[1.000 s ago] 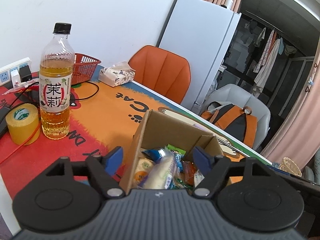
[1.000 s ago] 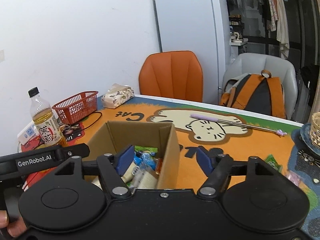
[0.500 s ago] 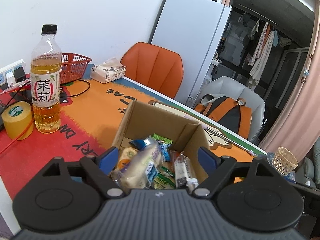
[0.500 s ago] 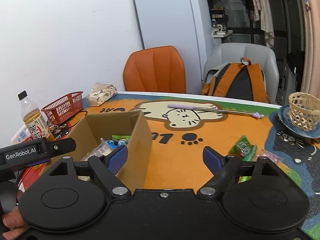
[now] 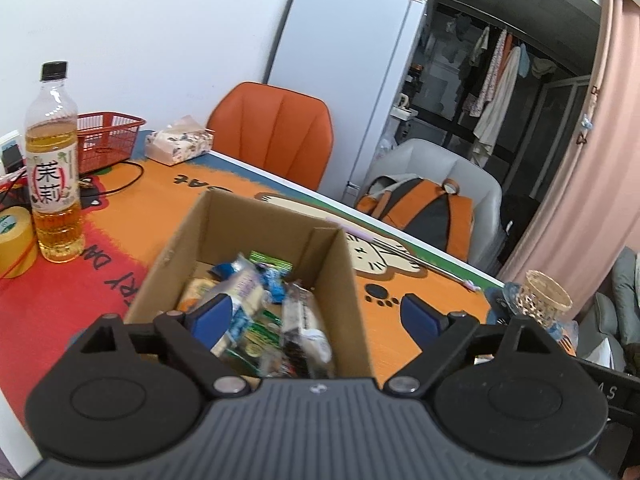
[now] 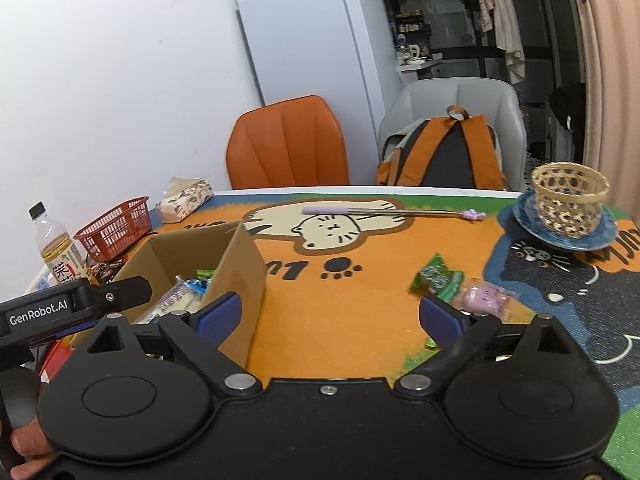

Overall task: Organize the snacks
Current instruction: 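Move both tools back toward the remaining snacks on the table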

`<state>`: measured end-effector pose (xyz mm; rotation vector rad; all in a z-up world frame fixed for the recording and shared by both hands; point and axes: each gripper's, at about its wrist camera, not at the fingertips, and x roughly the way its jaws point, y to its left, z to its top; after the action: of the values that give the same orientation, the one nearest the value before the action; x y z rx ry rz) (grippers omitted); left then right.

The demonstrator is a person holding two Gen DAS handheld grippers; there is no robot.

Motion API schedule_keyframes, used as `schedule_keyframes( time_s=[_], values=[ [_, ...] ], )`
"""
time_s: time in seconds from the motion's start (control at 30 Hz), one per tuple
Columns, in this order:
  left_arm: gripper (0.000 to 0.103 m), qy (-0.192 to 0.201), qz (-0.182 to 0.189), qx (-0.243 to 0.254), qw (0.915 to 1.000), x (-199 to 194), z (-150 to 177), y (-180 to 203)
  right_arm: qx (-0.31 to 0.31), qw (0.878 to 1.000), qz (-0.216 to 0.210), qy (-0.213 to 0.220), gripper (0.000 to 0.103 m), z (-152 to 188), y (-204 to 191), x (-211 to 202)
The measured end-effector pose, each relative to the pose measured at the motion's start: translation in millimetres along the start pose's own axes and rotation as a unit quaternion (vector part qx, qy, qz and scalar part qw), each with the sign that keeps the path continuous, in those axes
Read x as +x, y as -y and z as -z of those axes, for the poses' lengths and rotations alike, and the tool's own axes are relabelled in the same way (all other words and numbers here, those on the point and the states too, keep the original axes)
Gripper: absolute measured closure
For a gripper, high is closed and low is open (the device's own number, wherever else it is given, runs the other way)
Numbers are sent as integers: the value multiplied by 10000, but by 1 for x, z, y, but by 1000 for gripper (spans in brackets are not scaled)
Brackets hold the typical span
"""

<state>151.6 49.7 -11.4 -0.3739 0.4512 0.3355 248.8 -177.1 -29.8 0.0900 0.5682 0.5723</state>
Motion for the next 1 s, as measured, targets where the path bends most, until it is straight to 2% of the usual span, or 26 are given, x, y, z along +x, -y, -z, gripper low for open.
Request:
schedule_keyframes(
  time_s=[0.27, 0.77, 1.0],
  values=[
    [12, -49, 180, 218, 9996, 3, 9, 29, 183, 9997, 180, 43, 1, 3, 27, -13],
    [11, -209, 561, 570, 9966, 25, 25, 78, 654, 9955, 670, 104, 0, 9, 89, -19],
    [11, -271, 680, 721, 9947, 38, 33, 95, 718, 9951, 673, -33, 6, 18, 107, -5]
  ],
)
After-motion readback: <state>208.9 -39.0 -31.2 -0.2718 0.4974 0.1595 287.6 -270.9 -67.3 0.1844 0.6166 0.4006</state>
